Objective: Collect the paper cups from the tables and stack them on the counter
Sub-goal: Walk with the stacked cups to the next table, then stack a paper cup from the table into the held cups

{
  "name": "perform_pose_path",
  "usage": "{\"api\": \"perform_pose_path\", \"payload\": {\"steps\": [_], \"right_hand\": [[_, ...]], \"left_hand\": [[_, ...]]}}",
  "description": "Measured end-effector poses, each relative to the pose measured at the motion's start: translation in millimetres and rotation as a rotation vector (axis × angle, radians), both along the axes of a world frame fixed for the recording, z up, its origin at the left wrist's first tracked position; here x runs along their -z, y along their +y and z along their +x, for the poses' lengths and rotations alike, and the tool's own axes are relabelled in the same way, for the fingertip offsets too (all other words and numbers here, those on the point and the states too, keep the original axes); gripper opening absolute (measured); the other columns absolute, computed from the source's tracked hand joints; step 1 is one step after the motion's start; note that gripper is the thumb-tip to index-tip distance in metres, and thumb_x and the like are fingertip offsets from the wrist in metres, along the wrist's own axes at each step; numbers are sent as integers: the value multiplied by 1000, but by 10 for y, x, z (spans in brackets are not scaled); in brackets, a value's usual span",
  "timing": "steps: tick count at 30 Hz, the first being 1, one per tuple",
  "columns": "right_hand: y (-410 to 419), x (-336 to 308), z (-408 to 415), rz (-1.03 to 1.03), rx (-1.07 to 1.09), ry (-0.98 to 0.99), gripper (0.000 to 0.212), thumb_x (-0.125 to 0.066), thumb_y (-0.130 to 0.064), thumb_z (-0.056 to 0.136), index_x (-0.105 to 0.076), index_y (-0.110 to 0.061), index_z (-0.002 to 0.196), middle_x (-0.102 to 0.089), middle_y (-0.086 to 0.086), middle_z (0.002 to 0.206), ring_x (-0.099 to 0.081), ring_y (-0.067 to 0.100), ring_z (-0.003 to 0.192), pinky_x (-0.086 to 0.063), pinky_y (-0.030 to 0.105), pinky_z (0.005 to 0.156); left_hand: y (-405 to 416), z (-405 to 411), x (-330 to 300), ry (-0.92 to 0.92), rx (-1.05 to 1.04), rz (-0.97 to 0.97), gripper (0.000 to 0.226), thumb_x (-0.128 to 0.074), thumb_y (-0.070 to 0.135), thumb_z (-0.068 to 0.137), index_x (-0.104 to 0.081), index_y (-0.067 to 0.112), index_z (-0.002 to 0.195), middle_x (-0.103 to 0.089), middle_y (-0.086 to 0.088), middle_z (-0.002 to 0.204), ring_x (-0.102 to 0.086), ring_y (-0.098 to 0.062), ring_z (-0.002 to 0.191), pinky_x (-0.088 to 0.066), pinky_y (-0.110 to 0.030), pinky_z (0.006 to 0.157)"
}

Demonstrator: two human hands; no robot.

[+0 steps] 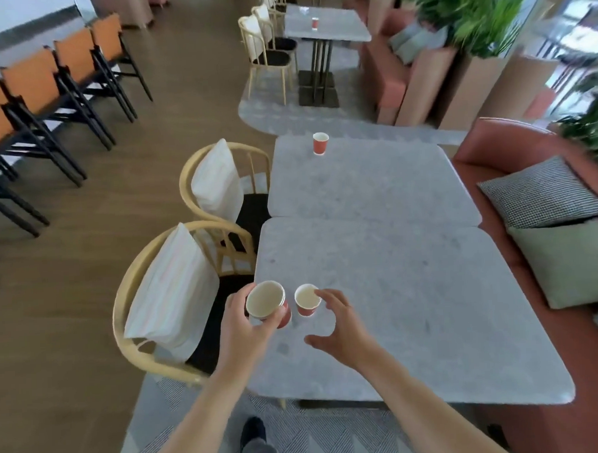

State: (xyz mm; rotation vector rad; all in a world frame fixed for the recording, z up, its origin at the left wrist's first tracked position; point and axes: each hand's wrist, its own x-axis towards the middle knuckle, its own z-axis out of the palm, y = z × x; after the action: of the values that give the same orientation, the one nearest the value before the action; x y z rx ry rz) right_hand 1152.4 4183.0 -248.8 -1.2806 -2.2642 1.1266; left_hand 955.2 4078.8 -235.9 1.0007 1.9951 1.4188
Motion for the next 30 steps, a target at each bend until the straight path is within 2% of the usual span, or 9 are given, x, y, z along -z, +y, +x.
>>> {"api": "perform_pose_path", "payload": {"steps": [6,10,15,22,24,27,30], "right_hand": [[393,202,-431,12,34,-159,92,-96,-29,70,-52,-13,149,-45,-1,147,-51,24,134,-41,37,116],[479,403,-613,39,23,-305,93,-92,-35,73,-48,-17,152,-42,0,153,-46,28,136,-39,43,114],[585,563,-740,90,-50,-519,97,-89,-37,77,-37,-22,158,-28,2,163,-36,31,144,-37,44,112],[767,697,-885,28,-39,-649,104,-88,-35,79,-26,-27,162,-15,0,172,-18,27,158,-30,48,119],[817,723,-941,2,-39,-678,104,-88,-33,80,-25,-27,163,-16,0,172,-19,28,158,-32,48,119],[871,763,-1017,-37,-19,-677,100,-88,-30,81,-29,-21,161,-23,2,168,-30,30,152,-37,49,118],[884,826,-1048,-62,6,-666,95,-86,-27,82,-33,-19,160,-29,3,165,-36,30,146,-40,44,115]], "left_hand": [[395,-429,316,-5,76,-21,63,-91,45,76,-49,68,118,-56,25,121,-55,11,116,-47,-4,83],[530,-610,659,-23,134,-90,63,-93,45,75,-56,49,126,-56,23,124,-58,6,115,-47,-12,86],[609,-678,1045,-30,180,-169,71,-94,42,78,-57,32,138,-56,14,129,-62,-5,114,-56,-26,94],[740,-641,1363,1,231,-231,73,-94,36,79,-59,23,142,-61,5,134,-63,-15,121,-58,-38,99],[735,-638,1418,5,231,-247,73,-95,33,78,-60,21,141,-62,3,133,-64,-18,120,-59,-40,97],[689,-636,1508,30,217,-255,76,-97,25,75,-61,19,141,-63,2,132,-65,-22,119,-60,-43,95],[628,-634,1564,35,207,-270,77,-96,27,75,-58,25,142,-61,6,133,-64,-19,119,-60,-40,92]]}}
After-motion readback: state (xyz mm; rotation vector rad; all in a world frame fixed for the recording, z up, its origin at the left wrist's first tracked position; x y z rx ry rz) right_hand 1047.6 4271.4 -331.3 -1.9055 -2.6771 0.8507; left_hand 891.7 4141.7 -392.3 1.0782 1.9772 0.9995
